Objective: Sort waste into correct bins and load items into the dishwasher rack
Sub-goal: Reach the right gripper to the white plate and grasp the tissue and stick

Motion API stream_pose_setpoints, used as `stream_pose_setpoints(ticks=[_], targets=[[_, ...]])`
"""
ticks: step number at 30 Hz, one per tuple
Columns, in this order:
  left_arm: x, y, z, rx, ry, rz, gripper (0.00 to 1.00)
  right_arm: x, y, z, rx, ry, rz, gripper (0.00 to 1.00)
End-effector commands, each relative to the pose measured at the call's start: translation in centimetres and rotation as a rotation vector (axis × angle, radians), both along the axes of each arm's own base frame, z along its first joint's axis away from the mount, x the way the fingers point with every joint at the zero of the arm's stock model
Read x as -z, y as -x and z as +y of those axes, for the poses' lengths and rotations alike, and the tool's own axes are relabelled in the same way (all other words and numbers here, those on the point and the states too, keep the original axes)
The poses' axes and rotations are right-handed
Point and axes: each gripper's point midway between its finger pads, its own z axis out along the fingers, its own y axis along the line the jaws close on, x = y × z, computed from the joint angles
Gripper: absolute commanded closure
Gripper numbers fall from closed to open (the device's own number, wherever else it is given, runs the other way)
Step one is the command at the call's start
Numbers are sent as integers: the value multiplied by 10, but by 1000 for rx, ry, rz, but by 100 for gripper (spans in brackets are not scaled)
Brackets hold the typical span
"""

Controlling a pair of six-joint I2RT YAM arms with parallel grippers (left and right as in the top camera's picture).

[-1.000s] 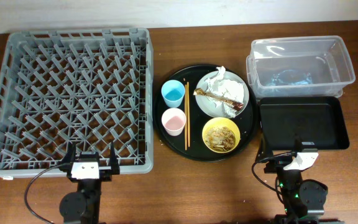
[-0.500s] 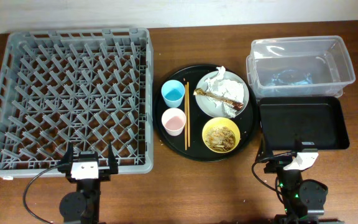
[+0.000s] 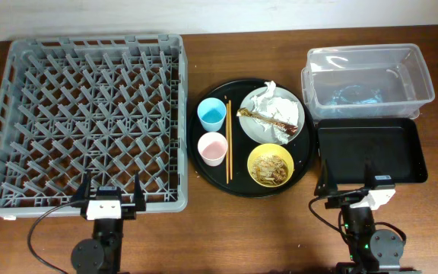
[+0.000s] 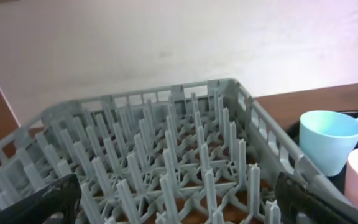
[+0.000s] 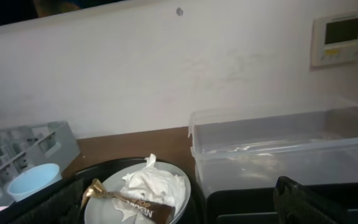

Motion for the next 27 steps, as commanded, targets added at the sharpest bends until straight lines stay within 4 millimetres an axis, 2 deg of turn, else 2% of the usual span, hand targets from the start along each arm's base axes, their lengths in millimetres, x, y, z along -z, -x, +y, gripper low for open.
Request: stream_pose_setpoints(ticks=[1, 8, 10, 12, 15, 18, 20, 21, 24, 27], targets=[[-23, 4, -10, 56, -15, -55, 1, -20, 5, 10, -52, 17, -48, 1], [-63, 13, -14, 76, -20, -105, 1, -66, 20, 21, -104, 83, -113, 2], [-81, 13, -15, 76, -20, -97, 1, -87, 27, 22, -109, 84, -119, 2], [-102, 9, -18, 96, -20, -81, 1, -112, 33, 22, -111, 83, -109, 1], [-125, -3, -27, 155, -13, -13, 1, -139, 30, 30, -157, 117, -48, 2], [-142, -23, -29, 179, 2, 86, 1, -157, 16, 33, -183, 118, 74, 2], [-148, -33, -29, 182, 11, 140, 1, -160, 4, 36, -209, 113, 154, 2], [-150, -42, -29, 182, 17, 177, 1, -164, -4, 46, -276, 147, 179, 2], [-141, -64, -27, 182, 29, 255, 1, -169, -30, 66, -417, 177, 222, 2], [-120, -78, -26, 182, 40, 324, 1, -153, -58, 74, -491, 146, 303, 2]])
